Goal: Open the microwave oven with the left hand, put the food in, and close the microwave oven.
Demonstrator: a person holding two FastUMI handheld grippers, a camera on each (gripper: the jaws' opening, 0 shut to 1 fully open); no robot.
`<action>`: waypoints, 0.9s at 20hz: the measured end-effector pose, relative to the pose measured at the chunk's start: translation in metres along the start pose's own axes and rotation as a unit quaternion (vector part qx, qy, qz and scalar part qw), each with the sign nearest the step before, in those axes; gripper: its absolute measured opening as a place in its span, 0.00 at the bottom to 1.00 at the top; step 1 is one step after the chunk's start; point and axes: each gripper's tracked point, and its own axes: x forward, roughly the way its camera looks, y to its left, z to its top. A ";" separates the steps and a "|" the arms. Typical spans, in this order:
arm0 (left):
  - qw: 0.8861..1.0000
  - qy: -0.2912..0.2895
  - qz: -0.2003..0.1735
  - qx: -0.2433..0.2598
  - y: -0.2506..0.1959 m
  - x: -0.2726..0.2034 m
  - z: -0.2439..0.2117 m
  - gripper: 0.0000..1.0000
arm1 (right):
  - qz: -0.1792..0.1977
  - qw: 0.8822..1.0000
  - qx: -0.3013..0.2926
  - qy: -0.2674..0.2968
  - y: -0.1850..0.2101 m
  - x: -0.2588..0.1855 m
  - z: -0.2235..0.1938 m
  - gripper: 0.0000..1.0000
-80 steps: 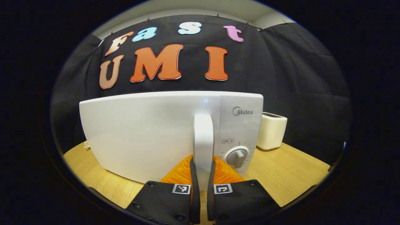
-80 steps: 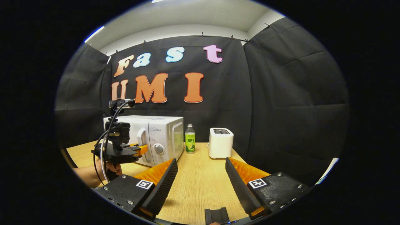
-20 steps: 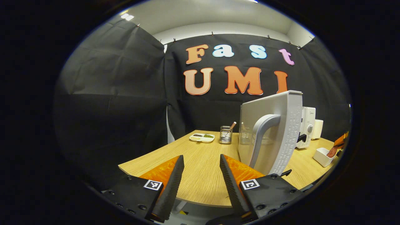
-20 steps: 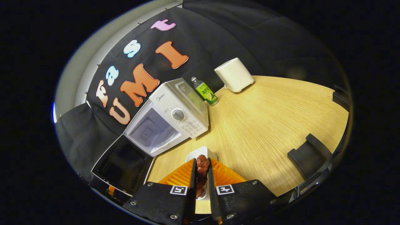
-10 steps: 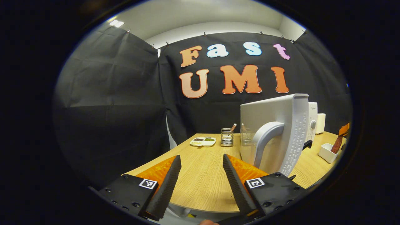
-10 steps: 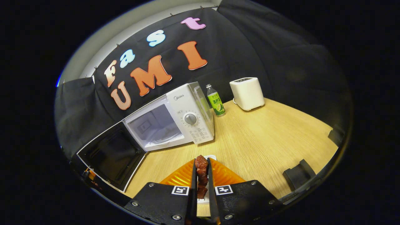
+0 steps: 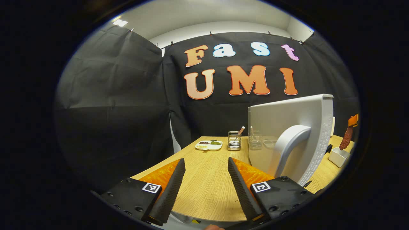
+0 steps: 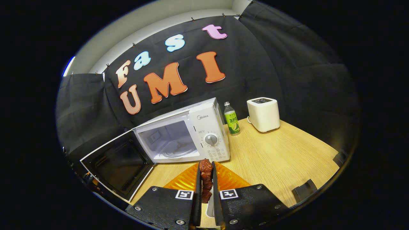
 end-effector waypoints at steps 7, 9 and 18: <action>1.000 -0.017 -0.005 -0.023 0.009 0.012 0.012 0.88 | 0.047 0.999 0.006 -0.021 0.075 0.045 0.015 0.16; 0.999 -0.021 -0.006 -0.026 0.011 0.014 0.017 0.85 | 0.055 0.998 0.010 -0.025 0.092 0.061 0.016 0.16; 0.999 -0.015 -0.004 -0.032 0.020 0.021 0.011 0.85 | 0.055 0.990 0.109 -0.065 0.133 0.145 0.022 0.16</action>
